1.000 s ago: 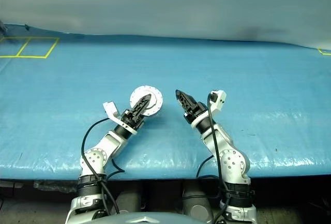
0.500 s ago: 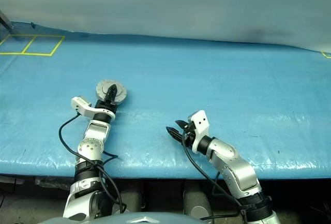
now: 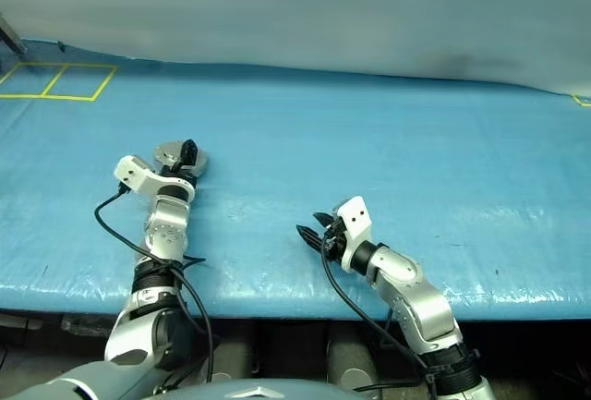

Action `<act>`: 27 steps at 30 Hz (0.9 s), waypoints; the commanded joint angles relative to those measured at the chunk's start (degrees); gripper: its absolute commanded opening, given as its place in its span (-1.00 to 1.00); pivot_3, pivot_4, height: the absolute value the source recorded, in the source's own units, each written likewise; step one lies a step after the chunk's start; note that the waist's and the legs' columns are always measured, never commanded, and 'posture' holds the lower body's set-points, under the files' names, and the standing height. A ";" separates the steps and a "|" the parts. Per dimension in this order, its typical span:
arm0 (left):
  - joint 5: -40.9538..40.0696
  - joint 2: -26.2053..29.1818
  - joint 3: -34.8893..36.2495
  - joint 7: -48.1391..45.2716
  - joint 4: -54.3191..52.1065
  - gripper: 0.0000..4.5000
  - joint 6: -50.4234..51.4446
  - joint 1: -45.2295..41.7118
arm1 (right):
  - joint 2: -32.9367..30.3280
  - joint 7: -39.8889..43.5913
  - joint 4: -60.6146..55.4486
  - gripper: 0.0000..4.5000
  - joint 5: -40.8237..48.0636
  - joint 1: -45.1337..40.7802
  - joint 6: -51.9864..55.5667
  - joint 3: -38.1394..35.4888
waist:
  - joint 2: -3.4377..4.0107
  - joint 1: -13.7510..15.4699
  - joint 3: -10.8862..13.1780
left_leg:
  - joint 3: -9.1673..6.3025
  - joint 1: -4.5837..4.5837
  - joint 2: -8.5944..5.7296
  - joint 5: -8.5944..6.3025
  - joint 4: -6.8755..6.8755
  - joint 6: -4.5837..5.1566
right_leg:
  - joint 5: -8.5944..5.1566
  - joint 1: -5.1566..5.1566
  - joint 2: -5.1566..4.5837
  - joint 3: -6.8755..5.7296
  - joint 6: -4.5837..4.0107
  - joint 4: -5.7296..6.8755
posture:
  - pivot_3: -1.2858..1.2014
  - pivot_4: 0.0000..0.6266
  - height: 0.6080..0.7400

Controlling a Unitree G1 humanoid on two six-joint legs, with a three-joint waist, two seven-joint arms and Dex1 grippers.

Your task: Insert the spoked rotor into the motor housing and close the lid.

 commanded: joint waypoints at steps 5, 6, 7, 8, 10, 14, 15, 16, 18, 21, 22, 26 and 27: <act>5.66 4.18 3.98 9.67 -8.46 0.99 -7.22 6.06 | 0.72 0.29 0.21 0.10 -0.98 -1.32 -0.09 -1.33 | -0.05 -0.32 -0.02 | 0.08 0.27 0.03 0.00 -0.15 0.00 | 0.00 0.12 0.00 0.05 0.00 0.08 | 0.03 -0.52 1.00; 6.50 4.80 4.22 10.53 -9.26 0.99 -8.01 6.45 | 0.75 0.20 0.47 0.10 -1.23 -1.51 -0.18 -1.44 | -0.05 -0.13 -0.02 | 0.07 0.28 0.04 0.00 -0.17 -0.01 | 0.00 0.12 0.01 0.04 0.00 0.09 | 0.03 -0.52 1.00; 7.33 5.48 4.26 10.92 -9.68 0.99 -8.95 6.58 | 0.80 -0.02 0.63 0.10 -1.65 -1.69 -0.48 -1.53 | -0.08 0.10 -0.02 | 0.07 0.27 0.04 0.01 -0.17 -0.02 | 0.00 0.12 0.00 0.03 0.00 0.11 | 0.03 -0.52 1.00; 8.30 6.23 3.98 10.64 -10.18 0.99 -10.17 6.58 | 0.96 -0.49 0.90 0.10 -2.36 -1.86 -1.41 -1.76 | -0.12 0.30 -0.02 | 0.06 0.26 0.04 0.02 -0.16 -0.03 | 0.00 0.11 0.00 0.02 -0.01 0.10 | 0.03 -0.52 1.00; 8.69 6.88 3.11 8.81 -11.61 0.99 -11.94 6.38 | 1.45 -2.12 1.57 0.10 -4.40 -2.06 -4.00 -2.53 | -0.16 0.93 -0.04 | 0.06 0.22 0.02 0.05 -0.13 -0.09 | -0.01 0.12 -0.01 0.01 -0.03 0.09 | 0.03 -0.52 1.00; 6.92 6.69 -3.40 -3.59 -20.06 0.99 -14.34 6.09 | 1.31 -4.43 3.06 0.10 -7.52 -2.04 -12.11 -6.72 | -0.21 1.75 -0.07 | 0.13 0.16 -0.06 0.05 -0.08 -0.11 | -0.07 0.16 -0.12 0.02 -0.13 -0.04 | 0.03 -0.52 1.00; 6.15 7.02 -7.21 -9.29 -23.66 0.99 -13.23 6.88 | 0.84 -4.45 2.88 0.10 -7.40 -1.90 -13.05 -8.20 | -0.23 1.83 -0.08 | 0.13 0.12 -0.09 0.06 -0.06 -0.11 | -0.06 0.16 -0.15 0.02 -0.12 -0.08 | 0.03 -0.52 1.00; 4.27 8.53 -13.08 -18.04 -28.61 0.99 -9.75 8.70 | 0.28 -4.78 2.77 0.10 -7.68 -1.72 -14.33 -9.83 | -0.22 1.84 -0.08 | 0.13 0.08 -0.10 0.06 -0.06 -0.11 | 0.00 0.17 -0.16 0.02 -0.15 -0.15 | 0.03 -0.52 1.00; 1.91 12.72 -23.42 -31.72 -36.31 0.99 -2.37 12.57 | -0.81 -4.70 2.86 0.10 -7.83 -1.41 -16.49 -12.35 | -0.14 1.58 -0.12 | 0.13 -0.01 -0.10 0.05 -0.09 -0.10 | 0.19 0.18 -0.16 0.03 -0.33 -0.37 | 0.03 -0.52 1.00; 7.43 20.86 -36.75 -44.28 -41.15 0.99 2.25 15.86 | -2.45 -3.74 3.60 0.10 -7.93 -0.62 -20.18 -15.29 | 0.27 0.72 -0.34 | 0.24 0.04 -0.09 -0.01 -0.32 0.00 | 0.23 0.19 -0.16 0.12 -0.33 -0.64 | 0.03 -0.52 1.00; 10.12 22.79 -39.73 -46.19 -41.02 0.99 2.69 16.13 | -2.99 -3.22 3.59 0.10 -7.88 -0.27 -20.99 -15.89 | 0.32 0.26 -0.36 | 0.30 0.11 -0.08 -0.02 -0.40 0.02 | 0.22 0.18 -0.15 0.18 -0.35 -0.64 | 0.03 -0.52 1.00; 17.29 27.44 -47.06 -52.66 -37.25 0.99 1.93 17.36 | -6.83 4.22 0.94 0.10 -2.57 2.93 -17.82 -16.92 | 0.36 -0.47 -0.33 | 0.32 0.37 0.16 -0.03 -0.71 0.04 | -0.07 0.15 0.13 0.24 -0.49 -0.49 | 0.03 -0.52 1.00; 18.47 27.93 -47.85 -53.39 -36.42 1.00 1.40 17.89 | -7.96 5.88 0.05 0.18 -1.39 3.76 -16.56 -16.83 | 0.38 -0.50 -0.31 | 0.32 0.42 0.18 -0.03 -0.72 0.04 | -0.18 0.13 0.15 0.24 -0.48 -0.39 | 0.03 -0.52 1.00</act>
